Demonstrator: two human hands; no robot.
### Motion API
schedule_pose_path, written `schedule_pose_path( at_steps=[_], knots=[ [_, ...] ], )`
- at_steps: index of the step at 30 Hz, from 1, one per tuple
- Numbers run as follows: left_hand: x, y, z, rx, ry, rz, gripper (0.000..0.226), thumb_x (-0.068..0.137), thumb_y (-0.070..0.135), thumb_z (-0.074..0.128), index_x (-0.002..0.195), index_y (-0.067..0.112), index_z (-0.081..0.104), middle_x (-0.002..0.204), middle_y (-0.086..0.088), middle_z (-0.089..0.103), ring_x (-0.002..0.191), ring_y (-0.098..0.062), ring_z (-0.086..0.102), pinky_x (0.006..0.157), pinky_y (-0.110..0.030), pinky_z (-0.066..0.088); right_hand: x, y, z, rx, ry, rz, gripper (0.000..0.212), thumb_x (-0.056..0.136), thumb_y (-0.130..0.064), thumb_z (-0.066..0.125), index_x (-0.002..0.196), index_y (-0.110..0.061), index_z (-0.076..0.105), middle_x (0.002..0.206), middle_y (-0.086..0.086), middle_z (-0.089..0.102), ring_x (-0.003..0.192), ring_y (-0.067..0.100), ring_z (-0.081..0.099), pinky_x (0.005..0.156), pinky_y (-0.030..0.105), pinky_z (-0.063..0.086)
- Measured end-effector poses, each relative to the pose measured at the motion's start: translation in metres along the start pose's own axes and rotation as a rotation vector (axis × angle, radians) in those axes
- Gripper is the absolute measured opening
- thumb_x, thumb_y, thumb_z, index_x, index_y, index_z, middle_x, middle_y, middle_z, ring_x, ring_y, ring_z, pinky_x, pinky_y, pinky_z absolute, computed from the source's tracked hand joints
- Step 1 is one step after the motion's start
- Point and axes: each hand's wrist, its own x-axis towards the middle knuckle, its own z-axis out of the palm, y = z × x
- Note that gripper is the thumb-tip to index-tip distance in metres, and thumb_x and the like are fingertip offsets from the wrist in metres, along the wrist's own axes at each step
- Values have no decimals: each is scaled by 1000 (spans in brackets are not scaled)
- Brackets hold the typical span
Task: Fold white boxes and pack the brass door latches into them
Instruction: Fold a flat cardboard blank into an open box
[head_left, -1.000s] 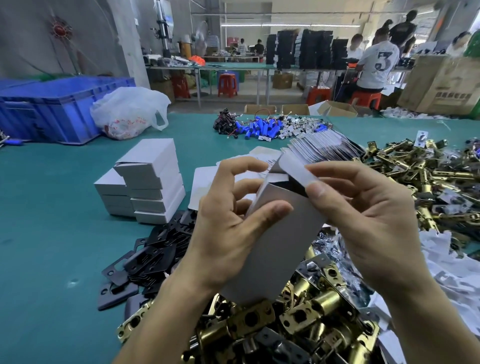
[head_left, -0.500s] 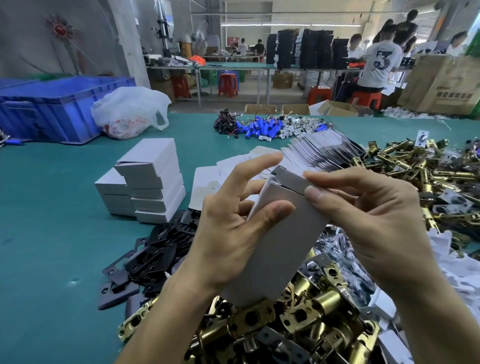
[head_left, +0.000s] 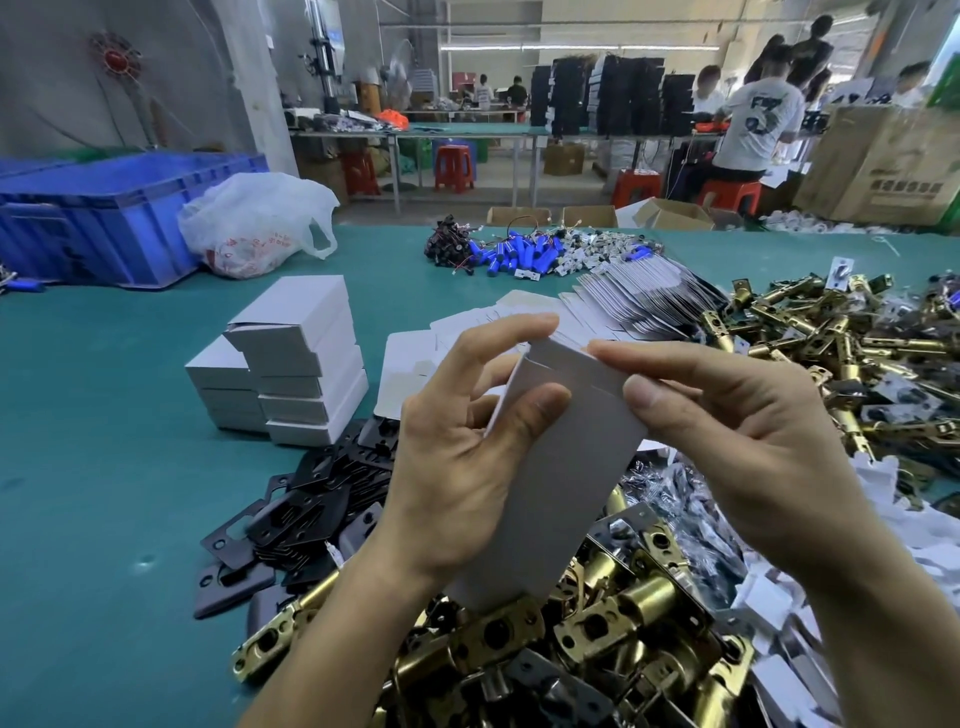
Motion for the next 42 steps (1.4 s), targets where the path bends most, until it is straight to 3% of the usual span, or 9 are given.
schedule_pose_path(
  at_steps=[10,14,19,22,25,33,35,38,42],
  knots=[
    [1,0,-4,14,23,-18,26,88,30,65,114,34,65,100,-5,75,76,-18,73,60,-32,59,-1,22,9,134,151,-44,12,77,-20,78,89,-21,77,98,6,77,93,24,74,78,33,60],
    [2,1,-3,-22,6,-23,27,88,29,65,115,33,62,100,-7,74,76,-15,73,58,-26,56,-1,20,11,151,160,-70,18,75,-22,79,93,-20,79,98,-1,78,89,16,74,76,25,59],
    [3,1,-5,-55,4,-15,32,89,25,63,120,35,60,106,-15,72,77,-23,75,61,-33,62,-2,18,3,202,78,36,36,80,-51,72,106,-27,78,111,3,75,101,23,72,83,31,58],
    [3,2,-6,-17,-13,-8,36,90,27,62,120,47,63,107,-13,72,82,-25,75,65,-37,63,-2,17,-1,219,23,71,35,82,-46,72,111,-27,76,118,5,72,108,25,70,87,31,57],
    [3,1,-6,-8,-37,-9,35,90,30,61,123,42,61,110,-10,72,86,-29,74,66,-43,64,-1,18,0,228,27,78,38,78,-47,76,110,-26,76,117,4,73,104,23,71,83,27,57],
    [3,-1,-6,-47,-12,-18,25,90,28,62,110,42,65,94,-3,72,71,-14,70,55,-26,55,-1,16,3,170,-11,87,49,73,-55,76,113,-27,72,118,-2,72,112,20,68,83,27,58],
    [3,-3,-6,-27,3,-10,23,92,26,61,111,39,64,93,-1,72,71,-9,69,56,-21,54,-2,15,2,112,-53,91,47,71,-47,82,113,-29,71,120,-6,71,117,17,65,86,29,57],
    [3,-4,-6,45,15,23,15,95,21,59,110,24,60,85,11,67,62,-2,62,54,-12,47,-4,17,4,75,-38,110,41,65,-15,84,104,-25,75,110,0,75,97,19,72,77,31,60],
    [3,-2,-7,96,35,37,11,95,22,61,106,23,60,83,14,64,55,0,57,52,-10,43,-3,20,11,94,-46,112,33,71,-15,79,100,-28,72,101,12,71,85,28,71,75,41,60]
  ],
)
